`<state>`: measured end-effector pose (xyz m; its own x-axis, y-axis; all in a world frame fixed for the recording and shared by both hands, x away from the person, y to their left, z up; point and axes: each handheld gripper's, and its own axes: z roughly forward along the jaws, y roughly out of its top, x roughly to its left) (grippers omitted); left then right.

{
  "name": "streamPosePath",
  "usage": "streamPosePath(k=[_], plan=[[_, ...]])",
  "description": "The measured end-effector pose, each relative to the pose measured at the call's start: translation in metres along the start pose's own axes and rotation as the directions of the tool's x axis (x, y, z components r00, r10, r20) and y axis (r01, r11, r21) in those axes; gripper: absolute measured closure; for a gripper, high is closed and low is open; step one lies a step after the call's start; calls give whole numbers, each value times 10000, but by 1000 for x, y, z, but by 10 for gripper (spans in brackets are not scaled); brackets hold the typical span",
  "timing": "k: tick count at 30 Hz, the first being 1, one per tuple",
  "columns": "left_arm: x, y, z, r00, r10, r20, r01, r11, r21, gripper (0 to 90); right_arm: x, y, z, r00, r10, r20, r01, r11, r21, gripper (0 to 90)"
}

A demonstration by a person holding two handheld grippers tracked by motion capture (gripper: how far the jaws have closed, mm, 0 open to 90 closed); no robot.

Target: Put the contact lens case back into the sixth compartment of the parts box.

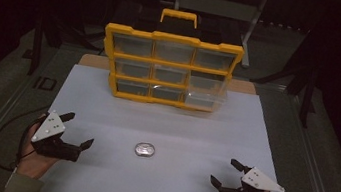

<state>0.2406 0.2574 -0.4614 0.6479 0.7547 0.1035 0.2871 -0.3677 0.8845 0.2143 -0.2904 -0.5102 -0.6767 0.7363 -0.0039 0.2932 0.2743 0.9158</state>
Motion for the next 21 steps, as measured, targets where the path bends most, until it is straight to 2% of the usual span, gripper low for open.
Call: streamPosePath(k=[8, 21], plan=[[-1, 10, 8, 9997, 161, 157, -166, 9991, 384, 1, 0, 0, 1, 10000, 49, -18, -49, 10000, 20, 80], [-5, 26, 26, 9957, 755, 545, -800, 9930, 872, 1, 0, -1, 2, 10000, -5, -74, 5, 10000, 38, 81]])
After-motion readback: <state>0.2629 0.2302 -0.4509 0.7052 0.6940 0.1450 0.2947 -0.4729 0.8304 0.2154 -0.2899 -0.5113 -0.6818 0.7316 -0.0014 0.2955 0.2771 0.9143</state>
